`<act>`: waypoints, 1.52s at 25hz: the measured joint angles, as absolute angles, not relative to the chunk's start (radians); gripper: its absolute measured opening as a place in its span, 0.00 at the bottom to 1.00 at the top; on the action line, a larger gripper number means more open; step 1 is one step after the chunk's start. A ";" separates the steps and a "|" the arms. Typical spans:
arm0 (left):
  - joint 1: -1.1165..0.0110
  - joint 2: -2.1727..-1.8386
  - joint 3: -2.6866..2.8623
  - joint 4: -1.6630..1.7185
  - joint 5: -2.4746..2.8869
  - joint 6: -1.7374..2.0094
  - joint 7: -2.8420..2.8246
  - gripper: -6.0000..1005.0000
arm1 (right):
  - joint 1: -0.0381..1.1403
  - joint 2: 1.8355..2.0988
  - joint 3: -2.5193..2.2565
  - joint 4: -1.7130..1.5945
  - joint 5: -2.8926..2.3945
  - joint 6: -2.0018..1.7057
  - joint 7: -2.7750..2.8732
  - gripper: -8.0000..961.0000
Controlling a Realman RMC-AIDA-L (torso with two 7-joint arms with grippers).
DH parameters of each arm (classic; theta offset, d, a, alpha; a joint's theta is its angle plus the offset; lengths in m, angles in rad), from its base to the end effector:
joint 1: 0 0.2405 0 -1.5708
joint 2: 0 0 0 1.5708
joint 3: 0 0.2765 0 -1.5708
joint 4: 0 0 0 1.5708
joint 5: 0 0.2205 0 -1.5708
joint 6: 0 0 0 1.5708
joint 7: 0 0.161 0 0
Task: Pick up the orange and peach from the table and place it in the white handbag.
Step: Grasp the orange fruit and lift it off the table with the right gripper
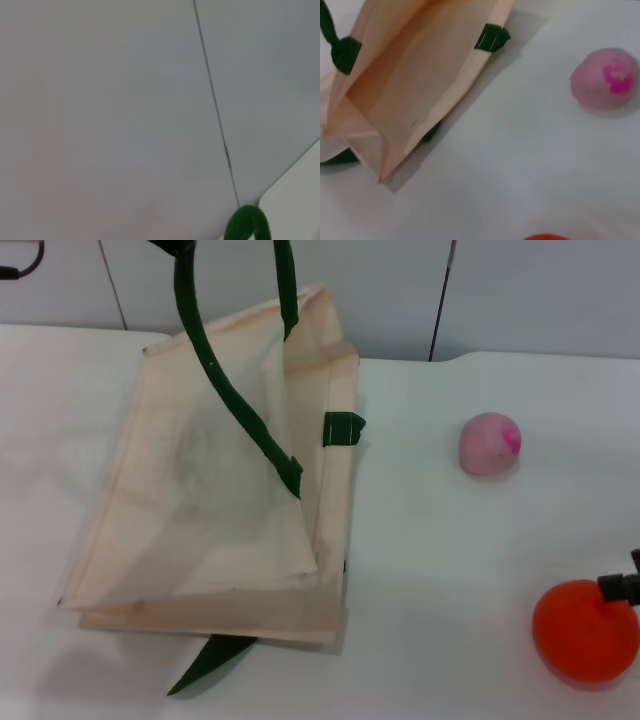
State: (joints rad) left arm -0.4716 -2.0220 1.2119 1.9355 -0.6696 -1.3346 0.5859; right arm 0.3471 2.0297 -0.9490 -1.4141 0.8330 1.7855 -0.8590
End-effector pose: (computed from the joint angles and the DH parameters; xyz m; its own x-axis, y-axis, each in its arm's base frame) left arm -0.1066 0.3922 0.1183 0.9343 0.2562 0.2480 0.3536 -0.5747 -0.7380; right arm 0.2776 0.3172 0.0615 0.6571 -0.7494 -0.0811 -0.7403 -0.6214 -0.2565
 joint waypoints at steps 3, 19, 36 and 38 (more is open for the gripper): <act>-0.474 -2.022 1.211 1.937 -0.656 -1.335 0.580 0.13 | 0.352 2.032 -0.956 -1.403 0.832 1.794 -0.859 0.79; -0.482 -2.022 1.196 1.939 -0.634 -1.334 0.572 0.13 | 0.403 2.028 -1.003 -1.276 0.797 1.773 -0.863 0.79; -0.473 -2.026 1.202 1.939 -0.614 -1.335 0.572 0.13 | 0.418 2.030 -0.929 -1.304 0.722 1.792 -0.863 0.78; -0.472 -2.026 1.199 1.939 -0.612 -1.339 0.572 0.13 | 0.422 2.031 -0.935 -1.302 0.722 1.809 -0.861 0.78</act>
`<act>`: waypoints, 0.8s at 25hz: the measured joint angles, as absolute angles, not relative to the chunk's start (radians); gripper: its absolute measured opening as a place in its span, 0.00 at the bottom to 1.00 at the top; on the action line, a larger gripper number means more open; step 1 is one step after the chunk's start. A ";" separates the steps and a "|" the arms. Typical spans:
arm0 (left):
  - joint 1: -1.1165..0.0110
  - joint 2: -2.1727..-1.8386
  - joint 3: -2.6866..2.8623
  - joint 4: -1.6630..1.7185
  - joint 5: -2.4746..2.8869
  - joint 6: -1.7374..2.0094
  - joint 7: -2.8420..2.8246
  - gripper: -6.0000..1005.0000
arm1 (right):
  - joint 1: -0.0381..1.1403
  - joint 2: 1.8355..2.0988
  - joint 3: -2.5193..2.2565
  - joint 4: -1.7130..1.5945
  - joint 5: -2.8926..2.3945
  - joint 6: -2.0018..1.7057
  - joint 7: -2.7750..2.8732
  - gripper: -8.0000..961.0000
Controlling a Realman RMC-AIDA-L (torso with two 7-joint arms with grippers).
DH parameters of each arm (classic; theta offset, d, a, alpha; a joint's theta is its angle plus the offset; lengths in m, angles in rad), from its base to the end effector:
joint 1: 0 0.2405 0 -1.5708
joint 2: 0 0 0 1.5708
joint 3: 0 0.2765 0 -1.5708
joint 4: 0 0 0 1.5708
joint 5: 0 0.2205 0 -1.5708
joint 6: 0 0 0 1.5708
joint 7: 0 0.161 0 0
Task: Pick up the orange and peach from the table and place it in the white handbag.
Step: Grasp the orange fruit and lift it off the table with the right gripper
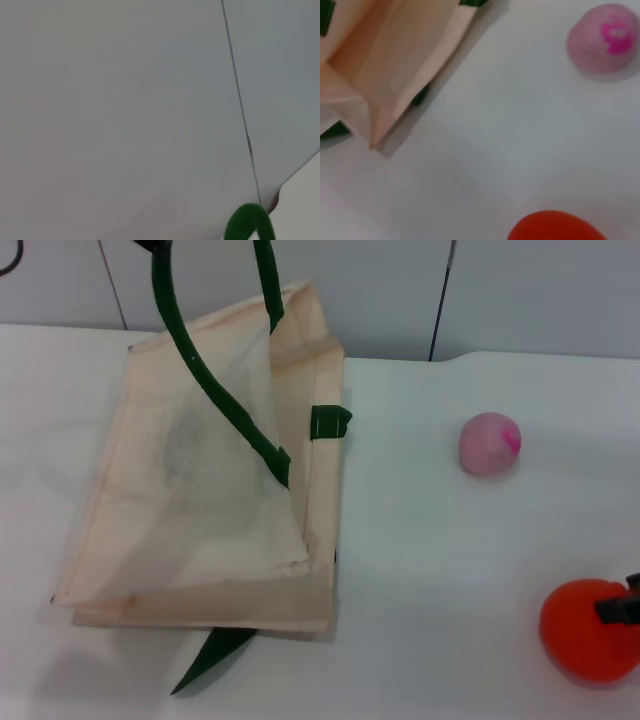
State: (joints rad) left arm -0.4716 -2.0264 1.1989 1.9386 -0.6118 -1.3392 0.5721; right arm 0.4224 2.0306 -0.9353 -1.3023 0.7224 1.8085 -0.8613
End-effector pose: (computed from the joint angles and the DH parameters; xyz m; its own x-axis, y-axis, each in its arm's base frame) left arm -0.1148 0.3947 0.1251 0.9287 0.2842 0.2381 0.3592 -0.5309 -0.7676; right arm 0.2862 0.3238 0.0485 0.6129 -0.7900 0.0135 -0.7656 -0.5980 -0.2373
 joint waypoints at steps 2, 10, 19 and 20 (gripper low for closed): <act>-0.472 -2.026 1.197 1.939 -0.607 -1.346 0.572 0.13 | 0.425 2.031 -0.936 -1.303 0.722 1.817 -0.859 0.78; -0.477 -2.025 1.194 1.939 -0.603 -1.348 0.572 0.13 | 0.427 2.031 -0.937 -1.295 0.722 1.817 -0.860 0.78; -0.479 -2.023 1.192 1.940 -0.603 -1.348 0.572 0.13 | 0.434 2.032 -0.937 -1.274 0.722 1.814 -0.862 0.78; -0.479 -2.023 1.192 1.940 -0.603 -1.348 0.572 0.13 | 0.436 2.032 -0.937 -1.265 0.722 1.814 -0.862 0.78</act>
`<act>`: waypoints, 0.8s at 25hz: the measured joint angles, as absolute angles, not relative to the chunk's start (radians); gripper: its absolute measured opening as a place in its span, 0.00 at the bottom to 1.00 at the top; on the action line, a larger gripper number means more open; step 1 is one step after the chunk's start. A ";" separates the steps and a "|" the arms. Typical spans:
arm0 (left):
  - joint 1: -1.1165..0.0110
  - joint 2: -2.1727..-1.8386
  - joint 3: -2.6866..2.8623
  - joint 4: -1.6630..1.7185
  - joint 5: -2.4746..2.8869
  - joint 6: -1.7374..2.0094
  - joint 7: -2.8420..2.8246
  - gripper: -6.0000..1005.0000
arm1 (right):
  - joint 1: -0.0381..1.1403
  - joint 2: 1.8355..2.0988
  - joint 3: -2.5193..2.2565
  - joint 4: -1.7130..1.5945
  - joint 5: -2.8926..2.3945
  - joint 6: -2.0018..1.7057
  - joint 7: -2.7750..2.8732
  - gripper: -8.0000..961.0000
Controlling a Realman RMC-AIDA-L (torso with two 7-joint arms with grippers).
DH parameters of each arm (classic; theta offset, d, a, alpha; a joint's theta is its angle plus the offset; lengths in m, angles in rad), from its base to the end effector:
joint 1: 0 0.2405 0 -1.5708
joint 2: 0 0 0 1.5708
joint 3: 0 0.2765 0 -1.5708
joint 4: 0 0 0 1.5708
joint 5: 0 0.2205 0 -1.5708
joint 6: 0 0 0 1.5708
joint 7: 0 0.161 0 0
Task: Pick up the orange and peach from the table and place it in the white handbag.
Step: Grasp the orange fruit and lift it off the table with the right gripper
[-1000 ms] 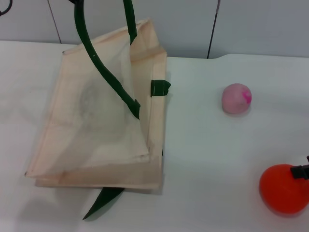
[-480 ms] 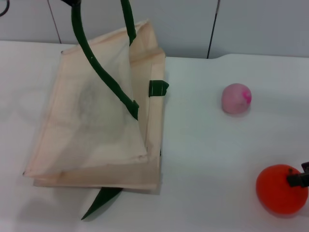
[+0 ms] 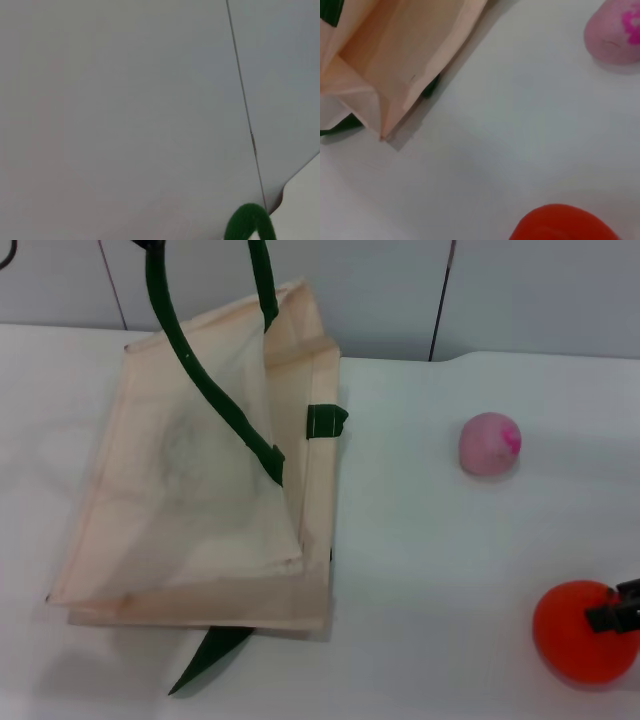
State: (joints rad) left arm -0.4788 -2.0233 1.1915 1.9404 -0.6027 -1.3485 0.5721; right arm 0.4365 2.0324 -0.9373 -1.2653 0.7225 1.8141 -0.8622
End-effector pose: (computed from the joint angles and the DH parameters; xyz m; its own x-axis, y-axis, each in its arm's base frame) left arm -0.1148 0.3955 0.1280 0.9298 0.2862 0.2314 0.3542 -0.5251 -0.7738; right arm 0.2859 0.3236 0.0418 0.6040 -0.7966 0.0266 -0.7762 -0.5955 -0.2072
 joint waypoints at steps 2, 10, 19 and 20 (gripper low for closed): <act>-0.479 -2.023 1.190 1.941 -0.603 -1.348 0.572 0.13 | 0.442 2.031 -0.937 -1.244 0.722 1.812 -0.864 0.78; -0.482 -2.023 1.190 1.945 -0.603 -1.347 0.572 0.13 | 0.469 2.032 -0.937 -1.182 0.702 1.789 -0.874 0.78; -0.483 -2.025 1.190 1.945 -0.603 -1.343 0.572 0.13 | 0.505 2.033 -0.940 -1.110 0.686 1.767 -0.899 0.77; -0.483 -2.025 1.190 1.945 -0.603 -1.343 0.572 0.13 | 0.506 2.033 -0.943 -1.108 0.685 1.767 -0.901 0.77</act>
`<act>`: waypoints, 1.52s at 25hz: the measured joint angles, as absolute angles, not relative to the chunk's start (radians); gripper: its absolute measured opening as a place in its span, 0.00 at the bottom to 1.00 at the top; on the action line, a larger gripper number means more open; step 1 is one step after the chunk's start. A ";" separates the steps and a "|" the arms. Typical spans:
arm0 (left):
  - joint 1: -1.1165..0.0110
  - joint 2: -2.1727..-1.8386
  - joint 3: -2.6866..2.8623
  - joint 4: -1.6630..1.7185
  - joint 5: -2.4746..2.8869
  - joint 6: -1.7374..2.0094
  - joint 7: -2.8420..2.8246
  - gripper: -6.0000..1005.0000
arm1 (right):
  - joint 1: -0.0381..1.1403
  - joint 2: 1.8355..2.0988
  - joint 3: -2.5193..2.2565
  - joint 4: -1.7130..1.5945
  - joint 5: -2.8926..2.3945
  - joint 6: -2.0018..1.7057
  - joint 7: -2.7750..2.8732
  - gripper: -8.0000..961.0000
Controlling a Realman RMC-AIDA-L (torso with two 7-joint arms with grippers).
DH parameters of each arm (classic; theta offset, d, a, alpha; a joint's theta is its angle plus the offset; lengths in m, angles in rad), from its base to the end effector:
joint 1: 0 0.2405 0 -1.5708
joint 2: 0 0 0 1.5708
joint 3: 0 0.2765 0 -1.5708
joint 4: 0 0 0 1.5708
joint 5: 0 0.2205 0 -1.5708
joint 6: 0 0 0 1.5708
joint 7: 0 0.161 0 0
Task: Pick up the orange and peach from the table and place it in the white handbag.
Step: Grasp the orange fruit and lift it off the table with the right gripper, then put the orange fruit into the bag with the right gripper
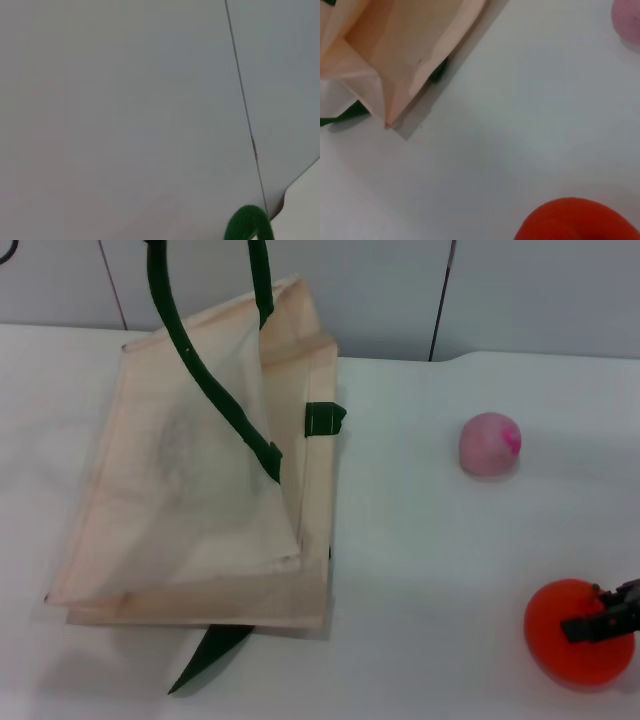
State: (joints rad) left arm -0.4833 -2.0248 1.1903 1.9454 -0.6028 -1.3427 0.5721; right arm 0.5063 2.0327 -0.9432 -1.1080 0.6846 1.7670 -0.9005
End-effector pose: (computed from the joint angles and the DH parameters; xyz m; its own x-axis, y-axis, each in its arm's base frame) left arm -0.1112 0.3959 0.1291 0.9323 0.2739 0.2362 0.3505 -0.5232 -0.7768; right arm 0.2896 0.3337 0.0188 0.5974 -0.7984 0.0755 -0.7824 -0.6009 -0.1635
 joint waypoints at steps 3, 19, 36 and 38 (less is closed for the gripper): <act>-0.483 -2.025 1.190 1.945 -0.603 -1.341 0.572 0.13 | 0.512 2.032 -0.952 -1.107 0.666 1.766 -0.901 0.77; -0.483 -2.026 1.192 1.939 -0.603 -1.339 0.574 0.13 | 0.523 2.030 -0.958 -1.119 0.606 1.737 -0.911 0.40; -0.494 -2.027 1.214 1.930 -0.616 -1.330 0.582 0.13 | 0.558 2.034 -0.963 -1.342 0.732 1.739 -0.857 0.23; -0.496 -2.027 1.227 1.930 -0.616 -1.327 0.581 0.13 | 0.574 2.035 -0.963 -1.345 0.743 1.734 -0.857 0.20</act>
